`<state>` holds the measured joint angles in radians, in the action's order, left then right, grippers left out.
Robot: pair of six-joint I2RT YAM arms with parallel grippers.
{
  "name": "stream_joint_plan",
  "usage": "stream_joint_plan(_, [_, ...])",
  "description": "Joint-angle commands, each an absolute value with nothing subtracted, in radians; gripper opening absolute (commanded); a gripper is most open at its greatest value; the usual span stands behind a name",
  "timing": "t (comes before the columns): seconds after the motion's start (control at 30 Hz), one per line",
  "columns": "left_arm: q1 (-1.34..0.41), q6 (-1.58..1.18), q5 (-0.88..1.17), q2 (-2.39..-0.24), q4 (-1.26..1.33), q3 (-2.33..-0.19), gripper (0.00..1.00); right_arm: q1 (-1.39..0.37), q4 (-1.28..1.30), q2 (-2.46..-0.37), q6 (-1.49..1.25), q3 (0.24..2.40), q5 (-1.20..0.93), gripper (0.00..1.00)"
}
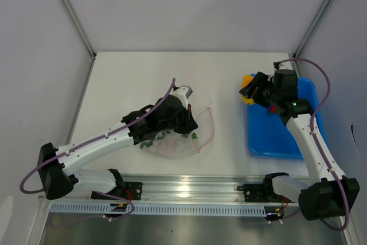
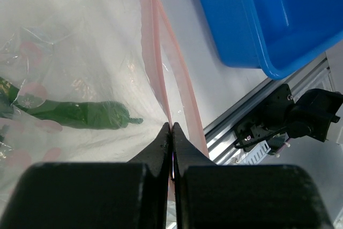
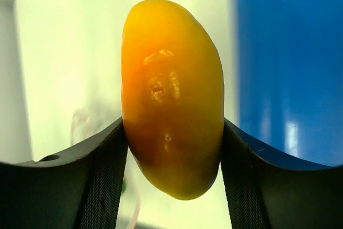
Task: Place the food in the zip-top bag and seal the zipper
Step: Pick up the fake fruit from the bin, then place the fake fruit in the zipper food storage bag.
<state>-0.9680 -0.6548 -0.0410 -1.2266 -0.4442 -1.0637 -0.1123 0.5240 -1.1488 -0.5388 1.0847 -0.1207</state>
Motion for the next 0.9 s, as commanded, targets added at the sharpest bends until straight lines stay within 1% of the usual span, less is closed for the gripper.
stream_joint_plan(0.0, [-0.962,-0.65,-0.038,-1.246,-0.446,-1.121,0.01,-0.17,0.629,-1.105,-0.471,1.089,-0.409,0.45])
stream_joint_plan(0.13, [-0.962,-0.657,-0.034,-1.259,-0.448,-1.131,0.01,-0.213,0.638,-1.031,-0.483,1.025,-0.578,0.43])
stream_joint_plan(0.17, [-0.962,-0.66,-0.031,-1.262,-0.448,-1.134,0.01,-0.222,0.623,-1.007,-0.492,0.993,-0.657,0.43])
stream_joint_plan(0.23, [-0.962,-0.663,-0.029,-1.267,-0.451,-1.138,0.01,-0.232,0.595,-0.986,-0.524,0.959,-0.739,0.43])
stream_joint_plan(0.27, [-0.962,-0.663,-0.028,-1.27,-0.454,-1.143,0.01,-0.239,0.574,-0.979,-0.537,0.928,-0.794,0.43])
stream_joint_plan(0.4, [-0.962,-0.667,-0.026,-1.273,-0.456,-1.149,0.01,-0.27,0.575,-1.012,-0.568,0.888,-0.889,0.42])
stream_joint_plan(0.53, [-0.962,-0.672,-0.028,-1.27,-0.466,-1.151,0.01,-0.336,0.614,-1.052,-0.543,0.887,-0.922,0.41])
stream_joint_plan(0.67, [-0.962,-0.68,-0.028,-1.27,-0.469,-1.149,0.01,-0.385,0.632,-1.098,-0.537,0.873,-0.9,0.42])
stream_joint_plan(0.73, [-0.962,-0.684,-0.022,-1.272,-0.466,-1.144,0.01,-0.403,0.62,-1.123,-0.546,0.87,-0.89,0.42])
stream_joint_plan(0.87, [-0.962,-0.695,-0.012,-1.27,-0.468,-1.143,0.01,-0.414,0.517,-1.14,-0.656,0.87,-0.856,0.42])
